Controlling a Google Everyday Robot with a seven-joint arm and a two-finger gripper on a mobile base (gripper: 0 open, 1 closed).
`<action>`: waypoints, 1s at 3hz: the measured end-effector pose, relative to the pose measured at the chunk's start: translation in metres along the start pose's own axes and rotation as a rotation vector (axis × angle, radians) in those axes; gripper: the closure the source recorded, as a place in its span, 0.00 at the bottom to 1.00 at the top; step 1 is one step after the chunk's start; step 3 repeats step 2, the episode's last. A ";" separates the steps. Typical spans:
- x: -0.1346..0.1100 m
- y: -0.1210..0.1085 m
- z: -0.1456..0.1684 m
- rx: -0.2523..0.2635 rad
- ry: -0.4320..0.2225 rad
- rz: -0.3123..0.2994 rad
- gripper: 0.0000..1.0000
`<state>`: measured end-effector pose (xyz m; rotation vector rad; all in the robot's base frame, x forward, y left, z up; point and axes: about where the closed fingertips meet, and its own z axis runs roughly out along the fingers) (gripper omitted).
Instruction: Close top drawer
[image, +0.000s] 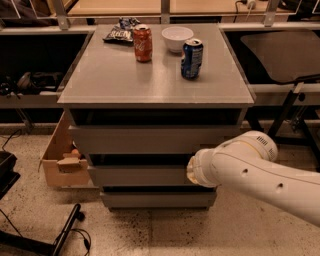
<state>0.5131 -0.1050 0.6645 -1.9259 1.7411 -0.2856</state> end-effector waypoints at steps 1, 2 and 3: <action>0.009 -0.016 -0.093 0.015 0.110 0.008 1.00; 0.034 -0.065 -0.180 0.084 0.215 0.093 1.00; 0.034 -0.065 -0.180 0.084 0.215 0.093 1.00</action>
Offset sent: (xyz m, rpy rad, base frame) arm -0.0873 -0.1821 0.2612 -0.3153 0.2074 -0.4968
